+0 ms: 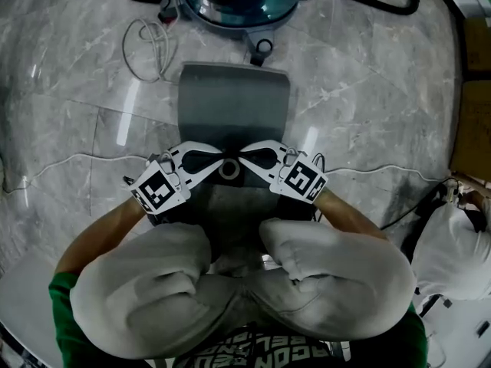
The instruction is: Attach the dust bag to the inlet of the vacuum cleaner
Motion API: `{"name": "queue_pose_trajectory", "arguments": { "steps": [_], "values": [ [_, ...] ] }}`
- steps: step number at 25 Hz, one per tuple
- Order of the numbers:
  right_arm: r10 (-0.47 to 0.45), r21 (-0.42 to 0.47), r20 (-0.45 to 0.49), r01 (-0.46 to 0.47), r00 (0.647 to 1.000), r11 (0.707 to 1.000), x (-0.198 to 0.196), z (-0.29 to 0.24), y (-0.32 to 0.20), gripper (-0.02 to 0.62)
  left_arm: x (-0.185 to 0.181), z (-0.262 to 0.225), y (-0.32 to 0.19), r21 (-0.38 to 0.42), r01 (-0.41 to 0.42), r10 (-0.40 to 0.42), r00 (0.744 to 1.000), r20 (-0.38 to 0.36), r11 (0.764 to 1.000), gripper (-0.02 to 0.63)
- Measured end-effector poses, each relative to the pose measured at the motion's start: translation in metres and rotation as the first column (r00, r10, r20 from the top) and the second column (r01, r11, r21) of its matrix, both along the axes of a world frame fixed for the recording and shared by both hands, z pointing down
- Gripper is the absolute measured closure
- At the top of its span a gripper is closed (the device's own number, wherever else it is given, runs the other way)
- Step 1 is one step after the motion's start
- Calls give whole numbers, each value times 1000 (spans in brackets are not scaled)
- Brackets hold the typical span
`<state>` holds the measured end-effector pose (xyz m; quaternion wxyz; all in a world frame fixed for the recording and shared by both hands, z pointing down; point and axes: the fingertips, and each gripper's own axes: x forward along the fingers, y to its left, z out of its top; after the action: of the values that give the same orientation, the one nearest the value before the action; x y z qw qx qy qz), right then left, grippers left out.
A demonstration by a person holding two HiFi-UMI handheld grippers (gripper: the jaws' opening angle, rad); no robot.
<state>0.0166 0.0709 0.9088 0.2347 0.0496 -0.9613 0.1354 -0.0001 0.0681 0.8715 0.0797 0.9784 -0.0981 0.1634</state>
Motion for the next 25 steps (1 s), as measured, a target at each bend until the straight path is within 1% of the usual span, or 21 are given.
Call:
{"name": "queue_pose_trajectory", "arguments": {
  "steps": [3,6,9,12,17,18,21,22,25],
  "values": [
    [-50,-21,-16,49,999,999,-4,12,21,586,1,16,18,-22,-16,16,1000,6,1000,609],
    [-102,-23,-34,102,994,995,-7,24,38,586,0,33,34,-39,-24,25,999,26,999,609],
    [-163,-20,-61,162,985,987,-7,36,55,586,-3,51,49,-75,-16,20,999,47,997,609],
    [-220,-16,-91,219,971,976,-7,46,68,584,-9,72,63,-114,-6,16,996,83,993,609],
    [-296,3,-113,298,948,954,-6,56,85,580,-5,82,64,-117,-6,17,995,94,993,610],
    [-305,8,-116,308,945,951,-6,56,87,569,-5,83,65,-122,-11,23,995,97,993,609],
    [-335,17,-134,340,933,940,-6,58,92,497,-4,82,68,-123,-35,47,994,98,992,610],
    [-348,22,-148,355,926,935,-5,60,94,468,-3,80,68,-120,-42,54,994,95,992,609],
    [-393,43,-200,409,897,911,-3,69,101,430,-1,79,70,-122,-51,63,994,94,991,610]
  ]
}}
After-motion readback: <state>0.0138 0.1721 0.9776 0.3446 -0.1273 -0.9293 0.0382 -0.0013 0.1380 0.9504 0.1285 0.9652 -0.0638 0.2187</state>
